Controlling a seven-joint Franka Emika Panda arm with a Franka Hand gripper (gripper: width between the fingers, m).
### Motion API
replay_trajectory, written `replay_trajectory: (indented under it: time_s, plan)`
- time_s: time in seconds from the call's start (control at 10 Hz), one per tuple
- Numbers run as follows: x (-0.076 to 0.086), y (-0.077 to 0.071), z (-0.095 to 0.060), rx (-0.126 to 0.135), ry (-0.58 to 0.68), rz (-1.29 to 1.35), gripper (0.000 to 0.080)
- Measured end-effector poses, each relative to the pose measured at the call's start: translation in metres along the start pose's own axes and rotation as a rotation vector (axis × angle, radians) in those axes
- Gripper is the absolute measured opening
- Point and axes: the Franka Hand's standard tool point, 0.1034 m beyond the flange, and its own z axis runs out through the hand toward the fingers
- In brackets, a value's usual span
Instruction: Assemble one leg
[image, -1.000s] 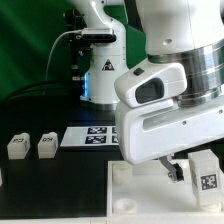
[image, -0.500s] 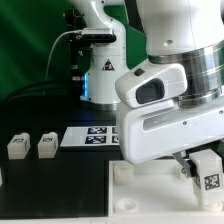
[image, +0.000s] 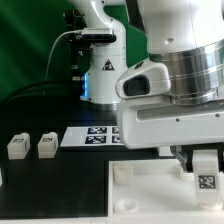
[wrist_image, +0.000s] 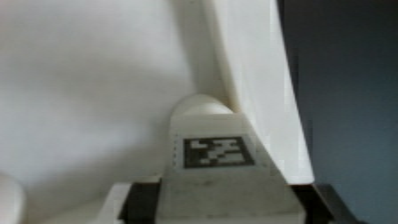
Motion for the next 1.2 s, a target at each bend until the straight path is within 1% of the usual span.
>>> replay_trajectory:
  time_s: [0.1,0.2,0.3,0.7,0.8,0.9,1.0,1.1,1.2]
  plan:
    - [-0.0011,0.0009,0.0015,0.022,-0.017,0.208,0.0292]
    - [-0.0043,0.0002,0.004,0.052,-0.047,0.419,0.0292]
    - [-0.0051,-0.0006,0.0041,0.059,-0.056,0.501,0.0292]
    - [-0.0082,-0.0041,0.0057,0.049,-0.07,0.863,0.0292]
    - [-0.0081,-0.0042,0.0058,0.05,-0.072,0.924,0.0292]
    - [-0.0071,-0.0045,0.0063,0.061,-0.075,1.029,0.0292]
    - [-0.0079,-0.0051,0.0067,0.06,-0.076,1.027,0.0369]
    - [-0.0083,-0.0055,0.0069,0.061,-0.075,1.001,0.0508]
    - [-0.0083,-0.0055,0.0069,0.062,-0.073,0.947,0.0604]
